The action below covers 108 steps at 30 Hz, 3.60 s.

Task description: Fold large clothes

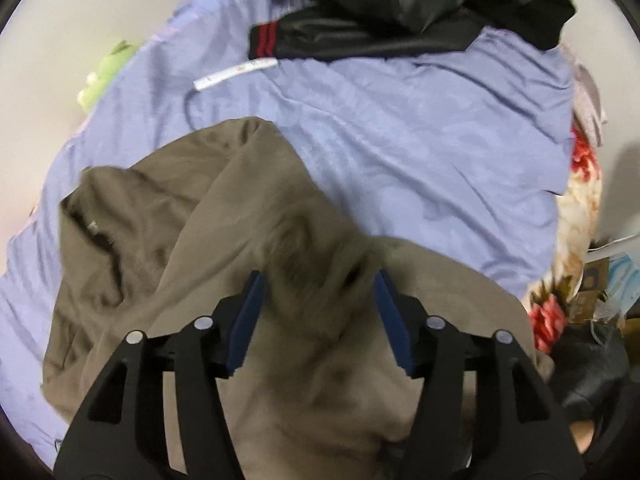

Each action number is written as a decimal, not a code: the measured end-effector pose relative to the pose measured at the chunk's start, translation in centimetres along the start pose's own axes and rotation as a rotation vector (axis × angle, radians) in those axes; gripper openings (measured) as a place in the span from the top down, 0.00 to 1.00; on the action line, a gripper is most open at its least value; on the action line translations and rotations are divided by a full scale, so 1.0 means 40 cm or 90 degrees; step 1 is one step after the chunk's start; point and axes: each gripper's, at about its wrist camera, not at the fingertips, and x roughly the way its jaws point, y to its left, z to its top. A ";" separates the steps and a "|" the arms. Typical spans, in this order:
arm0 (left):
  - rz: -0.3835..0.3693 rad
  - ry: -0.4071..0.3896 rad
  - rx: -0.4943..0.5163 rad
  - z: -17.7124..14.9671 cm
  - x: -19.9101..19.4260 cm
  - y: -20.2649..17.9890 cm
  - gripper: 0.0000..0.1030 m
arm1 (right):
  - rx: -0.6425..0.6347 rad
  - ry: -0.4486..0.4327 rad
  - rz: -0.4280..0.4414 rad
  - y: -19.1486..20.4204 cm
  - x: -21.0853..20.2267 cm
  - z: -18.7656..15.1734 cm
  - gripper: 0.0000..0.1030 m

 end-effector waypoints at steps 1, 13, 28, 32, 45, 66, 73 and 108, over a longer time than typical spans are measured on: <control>0.003 -0.009 -0.005 -0.022 -0.019 0.001 0.41 | 0.038 0.000 0.035 -0.025 -0.011 0.002 0.87; -0.008 -0.088 -0.209 -0.489 -0.051 -0.003 0.38 | 0.092 -0.148 0.102 -0.099 -0.196 0.012 0.55; -0.011 -0.048 -0.280 -0.734 0.100 0.018 0.93 | 0.073 -0.207 -0.026 -0.159 -0.285 0.406 0.68; -0.008 -0.045 -0.274 -0.761 0.121 0.016 0.93 | 0.128 -0.148 -0.106 -0.259 -0.225 0.426 1.00; 0.044 -0.078 -0.209 -0.770 0.051 0.033 0.95 | 0.016 -0.050 -0.213 -0.253 -0.198 0.438 0.87; 0.210 -0.169 -0.253 -0.849 -0.050 0.236 0.59 | -0.481 0.015 -0.183 0.598 0.140 0.856 0.14; 0.239 -0.228 -0.311 -0.829 -0.098 0.275 0.25 | -0.419 0.180 -0.193 0.607 0.341 0.873 0.32; 0.064 -0.096 -0.447 -0.911 0.041 0.364 0.71 | -0.233 0.008 -0.130 0.418 0.067 0.849 0.49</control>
